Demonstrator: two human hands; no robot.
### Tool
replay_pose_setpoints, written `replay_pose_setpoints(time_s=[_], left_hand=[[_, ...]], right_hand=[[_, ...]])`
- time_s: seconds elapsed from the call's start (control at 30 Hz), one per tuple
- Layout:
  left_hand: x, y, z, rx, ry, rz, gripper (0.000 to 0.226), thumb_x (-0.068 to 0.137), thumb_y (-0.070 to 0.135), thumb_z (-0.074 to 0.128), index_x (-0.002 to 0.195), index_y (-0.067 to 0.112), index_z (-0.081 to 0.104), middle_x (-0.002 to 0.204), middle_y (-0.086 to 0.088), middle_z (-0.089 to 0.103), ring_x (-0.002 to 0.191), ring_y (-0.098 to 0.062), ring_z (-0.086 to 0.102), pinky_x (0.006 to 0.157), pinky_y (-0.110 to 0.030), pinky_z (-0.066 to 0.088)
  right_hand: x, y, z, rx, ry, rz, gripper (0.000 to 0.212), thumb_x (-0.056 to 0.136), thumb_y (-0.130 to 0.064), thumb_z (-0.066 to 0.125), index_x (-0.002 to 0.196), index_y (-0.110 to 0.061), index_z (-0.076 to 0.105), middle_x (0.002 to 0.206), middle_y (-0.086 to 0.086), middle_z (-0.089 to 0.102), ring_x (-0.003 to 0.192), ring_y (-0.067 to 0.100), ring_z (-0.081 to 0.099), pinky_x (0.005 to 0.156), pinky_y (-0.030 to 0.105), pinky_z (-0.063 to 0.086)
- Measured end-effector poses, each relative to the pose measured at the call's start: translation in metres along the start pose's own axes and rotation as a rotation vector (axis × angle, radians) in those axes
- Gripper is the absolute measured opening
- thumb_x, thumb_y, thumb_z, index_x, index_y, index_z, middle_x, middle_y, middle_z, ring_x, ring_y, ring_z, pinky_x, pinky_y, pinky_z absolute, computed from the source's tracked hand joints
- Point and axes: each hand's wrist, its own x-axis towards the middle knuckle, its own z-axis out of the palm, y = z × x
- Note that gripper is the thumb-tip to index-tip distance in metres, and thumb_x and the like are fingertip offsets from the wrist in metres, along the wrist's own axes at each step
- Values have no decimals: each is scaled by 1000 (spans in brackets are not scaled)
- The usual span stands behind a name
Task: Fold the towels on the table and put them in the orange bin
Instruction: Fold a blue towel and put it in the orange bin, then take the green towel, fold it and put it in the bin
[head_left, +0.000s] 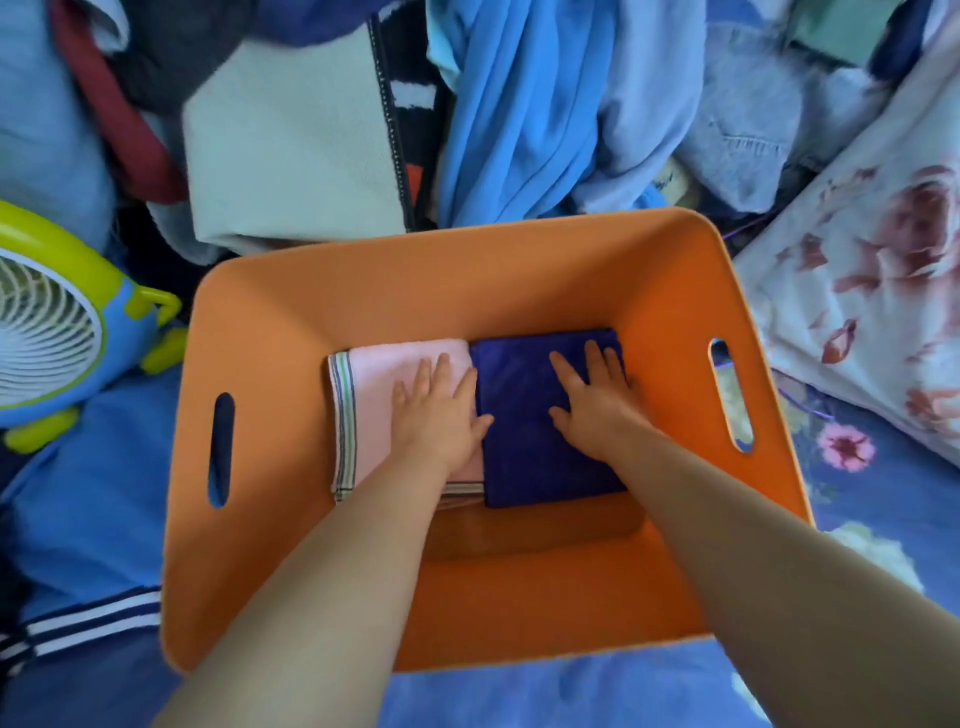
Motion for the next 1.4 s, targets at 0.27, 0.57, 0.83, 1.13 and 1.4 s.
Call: replay_pose_setpoints(time_s=[0.27,0.57,0.83,1.13,1.4], left_hand=[[-86,39,-95,20,192,47,28,93,15,39,110,2,57,121,-13,53,115,-32,47,87,-40,42],[-245,102,-165,73,420,103,27,90,14,42,108,6,59,117,-13,56,113,-32,48,83,-39,43],[-396,163,-206,156,509,208,30,92,15,40,116,9,57,124,-11,53,118,-31,46,86,-37,43],[-591,262,-182,209,558,526,34,93,15,38,123,8,52,129,-16,48,122,-34,42,92,-41,40],[-761,412,-110,236,541,1034,35,91,21,39,120,9,55,129,-13,50,122,-31,42,95,-38,39]], right_hand=[[-104,-6,-82,48,316,-182,44,91,-19,43,134,-8,40,146,10,32,135,28,27,107,39,31],[-283,12,-134,43,598,-262,31,89,-14,42,117,-2,49,123,17,49,118,34,43,90,40,42],[-471,47,-152,-3,799,-149,41,91,-14,42,131,-9,41,132,14,45,119,34,44,86,39,43],[-728,103,-64,42,999,241,38,88,-16,50,125,-10,50,131,14,48,122,31,42,95,38,42],[-943,183,42,128,1042,725,39,88,-16,50,125,-8,51,128,16,50,120,33,45,99,39,42]])
